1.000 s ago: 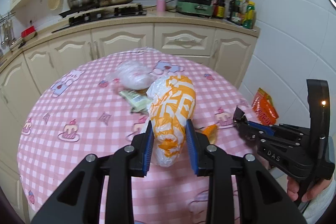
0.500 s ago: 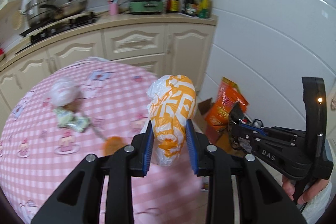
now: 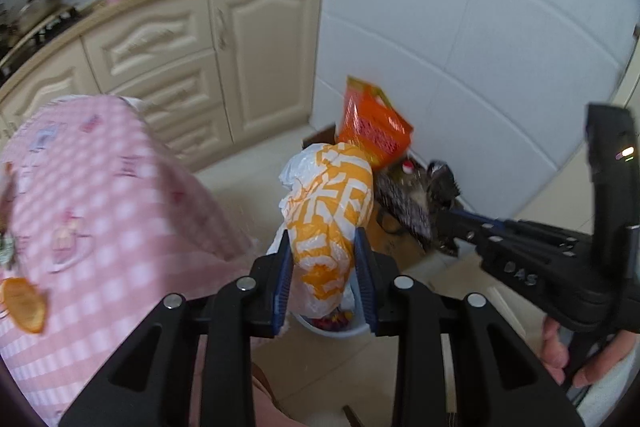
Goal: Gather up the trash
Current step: 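Carry both packets over the blue bin and open both grippers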
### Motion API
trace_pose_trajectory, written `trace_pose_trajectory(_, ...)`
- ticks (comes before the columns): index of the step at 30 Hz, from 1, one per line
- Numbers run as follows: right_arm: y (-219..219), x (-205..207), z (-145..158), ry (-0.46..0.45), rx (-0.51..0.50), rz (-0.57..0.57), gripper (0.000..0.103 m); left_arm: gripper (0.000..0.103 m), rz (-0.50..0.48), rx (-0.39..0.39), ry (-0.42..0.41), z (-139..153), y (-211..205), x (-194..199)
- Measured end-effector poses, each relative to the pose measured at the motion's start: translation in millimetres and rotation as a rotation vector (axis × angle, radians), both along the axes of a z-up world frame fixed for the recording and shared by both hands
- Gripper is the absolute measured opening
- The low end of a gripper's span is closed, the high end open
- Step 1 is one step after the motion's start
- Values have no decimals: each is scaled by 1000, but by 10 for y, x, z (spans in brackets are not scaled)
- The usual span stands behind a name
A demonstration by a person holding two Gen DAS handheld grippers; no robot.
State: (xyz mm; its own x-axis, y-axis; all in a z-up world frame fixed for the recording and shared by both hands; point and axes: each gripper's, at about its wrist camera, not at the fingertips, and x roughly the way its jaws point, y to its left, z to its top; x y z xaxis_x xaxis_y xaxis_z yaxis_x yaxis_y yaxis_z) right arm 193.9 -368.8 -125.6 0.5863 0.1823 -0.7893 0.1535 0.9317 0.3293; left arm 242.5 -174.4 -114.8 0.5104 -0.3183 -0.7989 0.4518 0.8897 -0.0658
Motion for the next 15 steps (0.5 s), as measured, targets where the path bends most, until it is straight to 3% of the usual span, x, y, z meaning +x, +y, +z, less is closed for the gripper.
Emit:
trace_pose_trajectory(3, -111, 0, -86, 24, 9, -32, 8, 35, -24, 34, 37, -204, -207, 85)
trace_pose_trajectory(6, -194, 14, -165, 44, 23, -46, 8, 52, -34, 80, 85, -393, -351, 170)
trace_pose_trajectory(15, -245, 243, -399, 140, 93, -31, 10, 52, 5, 93, 99, -486, -299, 269)
